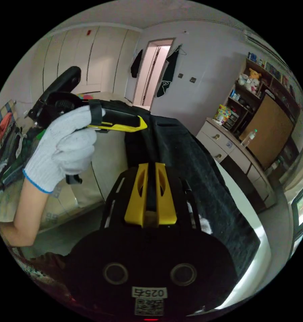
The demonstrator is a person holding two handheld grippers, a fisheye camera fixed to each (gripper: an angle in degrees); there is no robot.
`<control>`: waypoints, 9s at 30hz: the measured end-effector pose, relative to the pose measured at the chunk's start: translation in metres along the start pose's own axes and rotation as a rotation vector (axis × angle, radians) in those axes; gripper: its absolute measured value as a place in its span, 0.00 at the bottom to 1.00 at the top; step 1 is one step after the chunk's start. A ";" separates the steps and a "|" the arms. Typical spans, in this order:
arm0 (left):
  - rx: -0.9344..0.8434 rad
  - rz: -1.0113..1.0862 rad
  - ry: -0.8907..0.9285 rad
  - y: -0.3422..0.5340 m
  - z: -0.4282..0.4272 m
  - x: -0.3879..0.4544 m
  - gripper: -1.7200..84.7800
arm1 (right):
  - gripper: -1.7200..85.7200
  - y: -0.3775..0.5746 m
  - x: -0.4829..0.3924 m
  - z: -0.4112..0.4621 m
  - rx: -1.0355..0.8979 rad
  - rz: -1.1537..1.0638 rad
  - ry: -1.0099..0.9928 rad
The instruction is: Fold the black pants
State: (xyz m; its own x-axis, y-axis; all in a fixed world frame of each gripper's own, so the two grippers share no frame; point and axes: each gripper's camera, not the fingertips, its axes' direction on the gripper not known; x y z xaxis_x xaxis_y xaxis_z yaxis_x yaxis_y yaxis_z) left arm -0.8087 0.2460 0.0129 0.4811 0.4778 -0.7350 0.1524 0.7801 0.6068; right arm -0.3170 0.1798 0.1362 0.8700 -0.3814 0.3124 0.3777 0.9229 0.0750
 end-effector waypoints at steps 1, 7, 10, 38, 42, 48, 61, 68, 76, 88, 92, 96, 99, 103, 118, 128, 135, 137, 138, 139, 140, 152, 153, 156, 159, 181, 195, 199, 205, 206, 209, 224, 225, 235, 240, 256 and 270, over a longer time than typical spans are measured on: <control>-0.019 0.006 -0.002 -0.004 0.007 0.000 0.00 | 0.06 0.003 0.006 -0.007 0.015 0.026 -0.004; -0.023 -0.016 -0.051 0.012 0.015 -0.012 0.00 | 0.01 0.041 0.051 -0.067 0.113 0.170 -0.087; -0.054 -0.126 -0.040 0.041 0.034 -0.061 0.00 | 0.01 0.081 0.094 -0.107 0.156 0.285 -0.194; -0.232 0.420 0.264 0.302 0.057 0.110 0.01 | 0.02 0.148 0.206 -0.194 -0.052 0.105 0.254; -0.450 0.515 0.323 0.366 0.139 0.167 0.02 | 0.01 0.154 0.225 -0.194 -0.111 0.096 0.198; -0.473 0.751 0.233 0.476 0.177 0.202 0.14 | 0.02 0.172 0.320 -0.246 0.105 0.401 0.026; -0.344 0.898 -0.382 0.595 0.172 0.251 0.09 | 0.07 0.182 0.522 -0.141 -0.078 0.892 -0.438; -0.406 0.749 0.010 0.588 0.106 0.217 0.03 | 0.03 0.277 0.520 -0.218 0.264 1.060 -0.601; -0.616 0.577 0.669 0.592 0.047 0.207 0.03 | 0.03 0.459 0.443 -0.319 0.822 1.368 -0.818; -0.072 0.336 0.724 0.288 -0.087 0.082 0.03 | 0.07 0.121 0.410 -0.288 0.672 0.753 -0.570; -0.007 0.132 0.092 0.222 -0.074 -0.013 0.03 | 0.10 0.018 0.396 -0.095 0.174 0.794 -0.610; -0.025 -0.024 0.091 0.196 -0.039 -0.090 0.03 | 0.08 0.022 0.384 -0.025 0.151 0.835 -0.704; -0.050 -0.040 0.147 0.180 -0.037 -0.106 0.03 | 0.02 0.039 0.378 -0.026 0.253 0.875 -0.752; -0.042 -0.034 0.099 0.167 -0.030 -0.098 0.03 | 0.02 0.059 0.367 -0.050 0.482 0.892 -0.786; -0.050 0.099 -0.013 0.163 -0.005 -0.037 0.04 | 0.13 -0.048 0.335 0.019 -0.213 0.371 -0.602; -0.085 0.217 -0.241 0.138 0.039 0.034 0.03 | 0.09 -0.040 0.315 -0.015 -0.109 0.411 -0.436; 0.022 0.147 -0.156 0.176 0.010 0.040 0.08 | 0.13 -0.017 0.321 -0.014 -0.020 0.465 -0.493; 0.024 0.103 0.062 0.211 -0.018 0.044 0.12 | 0.12 0.009 0.333 -0.062 0.210 0.533 -0.530; 0.015 0.106 0.113 0.221 -0.023 0.048 0.14 | 0.13 0.017 0.334 -0.076 0.269 0.535 -0.541; -0.005 0.098 0.180 0.243 -0.031 0.056 0.17 | 0.14 0.031 0.336 -0.103 0.342 0.541 -0.544; -0.020 0.096 0.194 0.265 -0.036 0.066 0.21 | 0.15 0.042 0.338 -0.125 0.350 0.534 -0.526; -0.153 -0.073 0.369 0.299 0.038 0.122 0.20 | 0.20 0.122 0.361 -0.087 -0.144 0.508 -0.564; -0.156 -0.086 0.371 0.295 0.040 0.123 0.19 | 0.19 0.124 0.360 -0.091 -0.131 0.514 -0.545; -0.122 -0.126 0.365 0.276 0.035 0.127 0.18 | 0.16 0.140 0.340 -0.115 -0.113 0.506 -0.476; -0.109 -0.141 0.314 0.253 0.020 0.121 0.15 | 0.14 0.173 0.313 -0.147 -0.059 0.536 -0.466; -0.084 -0.135 0.416 0.150 0.011 0.232 0.06 | 0.31 0.359 0.244 -0.124 0.578 1.095 -0.816; 0.081 -0.104 0.555 0.147 0.005 0.337 0.08 | 0.23 0.300 0.291 -0.052 0.449 0.898 -1.124; 0.074 -0.022 0.548 0.127 0.011 0.384 0.08 | 0.27 0.297 0.301 -0.028 0.386 0.948 -1.156; 0.086 0.019 0.597 0.098 -0.001 0.452 0.07 | 0.35 0.264 0.306 -0.028 0.304 0.897 -1.073; 0.120 0.059 0.625 0.094 -0.019 0.471 0.06 | 0.37 0.250 0.301 -0.035 0.308 0.853 -1.083; 0.238 0.196 0.646 0.096 -0.089 0.529 0.06 | 0.43 0.205 0.276 -0.055 0.307 0.712 -1.194; 1.180 0.118 -0.413 0.264 -0.417 0.729 0.07 | 0.82 -0.083 -0.234 0.009 -0.640 -0.350 -1.978; 1.204 0.119 -0.479 0.268 -0.430 0.737 0.07 | 0.84 -0.093 -0.263 -0.003 -0.660 -0.417 -1.966; 1.522 0.087 -1.022 0.254 -0.686 0.808 0.07 | 0.96 -0.206 -0.651 -0.207 -0.636 -0.958 -2.110; 1.666 -0.347 -1.031 0.248 -0.730 0.707 0.07 | 0.35 -0.188 -0.790 -0.148 -0.761 -0.877 -1.866; 1.454 -0.793 -1.102 0.204 -0.681 0.582 0.05 | 0.13 -0.041 -0.899 -0.139 -0.267 -1.232 -1.063; 1.434 -0.720 -0.772 0.289 -0.640 0.527 0.06 | 0.18 -0.015 -0.879 -0.122 -0.437 -1.175 -0.906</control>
State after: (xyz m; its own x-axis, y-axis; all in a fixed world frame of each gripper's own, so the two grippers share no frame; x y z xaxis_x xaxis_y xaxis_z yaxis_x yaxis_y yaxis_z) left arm -1.0635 0.9820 -0.3925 0.1785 -0.3751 -0.9096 0.8532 -0.4015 0.3330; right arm -1.0485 0.4944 -0.2549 -0.3895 -0.5483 0.7401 0.8886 -0.0124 0.4585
